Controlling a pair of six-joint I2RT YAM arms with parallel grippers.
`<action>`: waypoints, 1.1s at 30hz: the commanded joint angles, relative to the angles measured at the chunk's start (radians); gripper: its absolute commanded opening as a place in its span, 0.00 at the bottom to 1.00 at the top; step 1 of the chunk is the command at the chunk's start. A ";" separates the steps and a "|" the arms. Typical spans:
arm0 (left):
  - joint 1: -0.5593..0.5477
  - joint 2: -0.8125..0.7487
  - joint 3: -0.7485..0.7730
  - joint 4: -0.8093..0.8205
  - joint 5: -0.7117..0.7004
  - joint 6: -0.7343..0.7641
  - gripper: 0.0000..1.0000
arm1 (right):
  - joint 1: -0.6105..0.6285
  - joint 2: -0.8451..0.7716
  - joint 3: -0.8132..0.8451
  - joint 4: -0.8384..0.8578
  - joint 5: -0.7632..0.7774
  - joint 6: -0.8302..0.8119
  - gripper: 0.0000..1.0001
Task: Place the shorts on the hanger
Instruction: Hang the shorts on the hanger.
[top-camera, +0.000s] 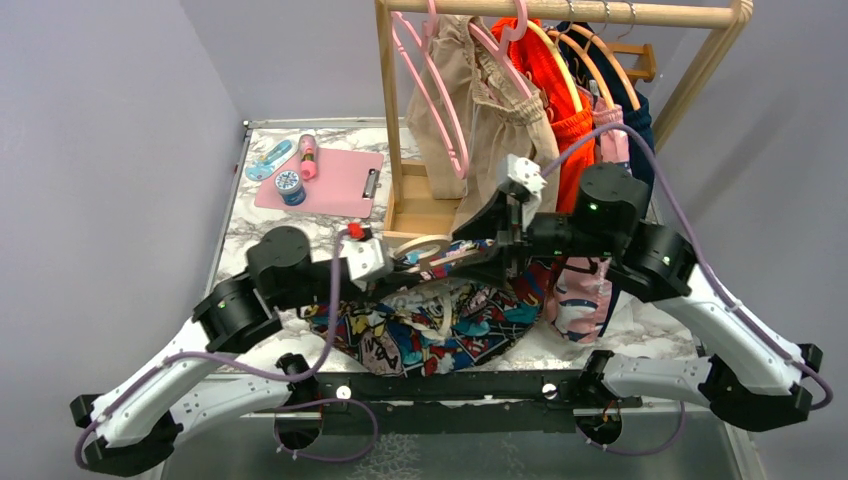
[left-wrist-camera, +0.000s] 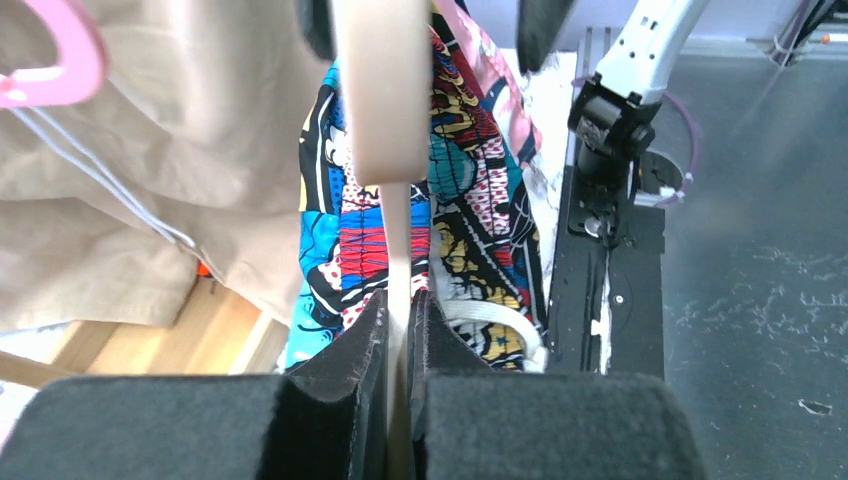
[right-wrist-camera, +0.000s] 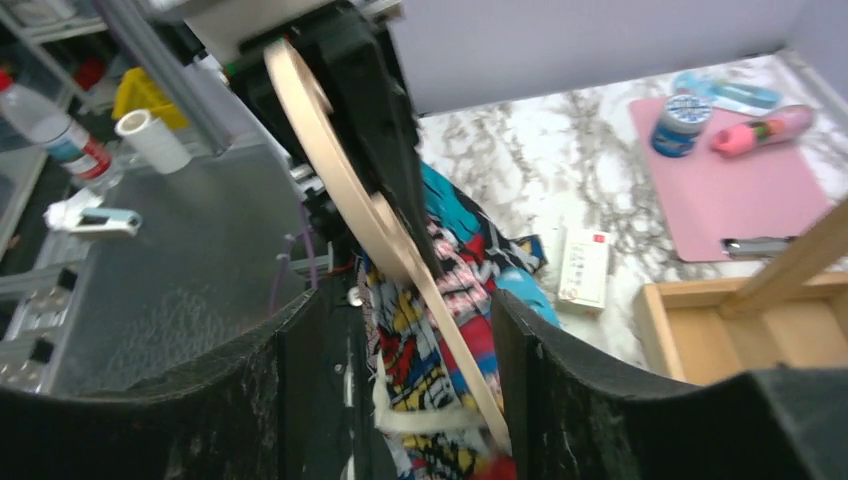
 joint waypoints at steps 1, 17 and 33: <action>0.000 -0.125 0.013 0.058 -0.073 -0.015 0.00 | -0.001 -0.110 -0.029 0.032 0.169 0.018 0.65; 0.000 -0.227 0.082 -0.070 -0.020 -0.042 0.00 | -0.001 -0.251 -0.083 -0.022 0.355 -0.104 0.55; 0.001 -0.256 0.061 -0.094 -0.043 -0.051 0.00 | -0.001 -0.397 -0.184 -0.122 0.578 -0.002 0.60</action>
